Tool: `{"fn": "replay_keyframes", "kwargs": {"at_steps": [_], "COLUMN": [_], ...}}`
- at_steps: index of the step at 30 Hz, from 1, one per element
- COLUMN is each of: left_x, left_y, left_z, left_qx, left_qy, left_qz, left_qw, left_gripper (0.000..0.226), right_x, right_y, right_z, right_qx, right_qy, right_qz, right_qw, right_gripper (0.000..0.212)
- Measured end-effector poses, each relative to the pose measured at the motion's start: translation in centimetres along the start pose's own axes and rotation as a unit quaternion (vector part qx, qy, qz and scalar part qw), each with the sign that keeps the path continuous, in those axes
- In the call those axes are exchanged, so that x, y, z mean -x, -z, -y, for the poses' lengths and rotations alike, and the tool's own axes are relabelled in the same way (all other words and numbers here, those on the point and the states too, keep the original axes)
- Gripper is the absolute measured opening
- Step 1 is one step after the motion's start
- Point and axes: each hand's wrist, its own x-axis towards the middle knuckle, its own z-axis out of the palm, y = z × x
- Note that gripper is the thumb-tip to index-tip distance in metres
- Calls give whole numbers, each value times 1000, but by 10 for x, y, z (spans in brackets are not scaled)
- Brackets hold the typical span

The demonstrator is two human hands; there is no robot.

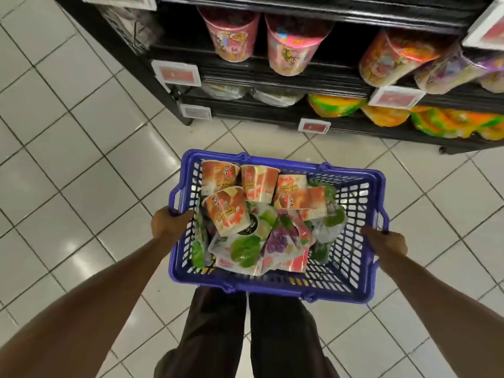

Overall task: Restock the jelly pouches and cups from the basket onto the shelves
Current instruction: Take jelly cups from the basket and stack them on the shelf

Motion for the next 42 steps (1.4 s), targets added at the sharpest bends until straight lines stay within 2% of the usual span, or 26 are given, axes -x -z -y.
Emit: {"fn": "replay_keyframes", "kwargs": {"at_steps": [3,5,6,8,10,12,15,16,18,20,23,25,28,31,35,38,40,42], "left_x": [1,9,15,35,54,69,85,87,87,85,84,84,83,81,86,92,93,91], "left_y": [0,1,2,1,-4,-15,-29,-33,-40,-47,-54,-56,-54,-51,-45,-41,-39,-38], "left_z": [-3,-11,-16,-27,-38,-48,-62,-65,-69,-70,-69,-67,-61,-49,-40,-37,-37,-38], "left_qx": [-12,-19,-31,-33,-1,34,73,75,56,50,95,144,191,236,259,261,257,242], "left_qy": [19,41,40,8,-39,-57,-24,-12,2,23,48,63,88,77,47,26,14,6], "left_qz": [20,7,-19,-82,-97,-30,75,82,73,64,52,52,62,79,108,126,140,142], "left_qw": [1000,999,999,996,995,997,994,994,996,996,993,986,976,965,959,957,956,960], "left_gripper": [28,43,52,63,58,56,92,101,102,99,93,88,85,74,76,70,66,63], "right_x": [8,22,32,52,74,90,106,107,106,101,94,93,93,86,87,92,97,104], "right_y": [3,6,8,7,-2,-21,-53,-63,-79,-91,-102,-107,-108,-100,-83,-72,-66,-67], "right_z": [7,18,25,40,59,75,95,100,108,110,100,92,90,92,88,69,55,44], "right_qx": [10,52,81,124,140,164,288,318,340,348,398,387,334,323,331,319,234,138], "right_qy": [-11,19,61,204,330,403,463,467,463,465,491,482,438,435,413,391,340,232], "right_qz": [13,-27,-72,-136,-93,14,92,92,72,50,38,44,65,92,92,97,192,313], "right_qw": [1000,998,992,962,929,901,833,820,815,813,774,785,832,836,843,858,891,911], "right_gripper": [37,53,62,71,66,65,86,95,106,107,102,96,95,96,92,68,58,68]}}
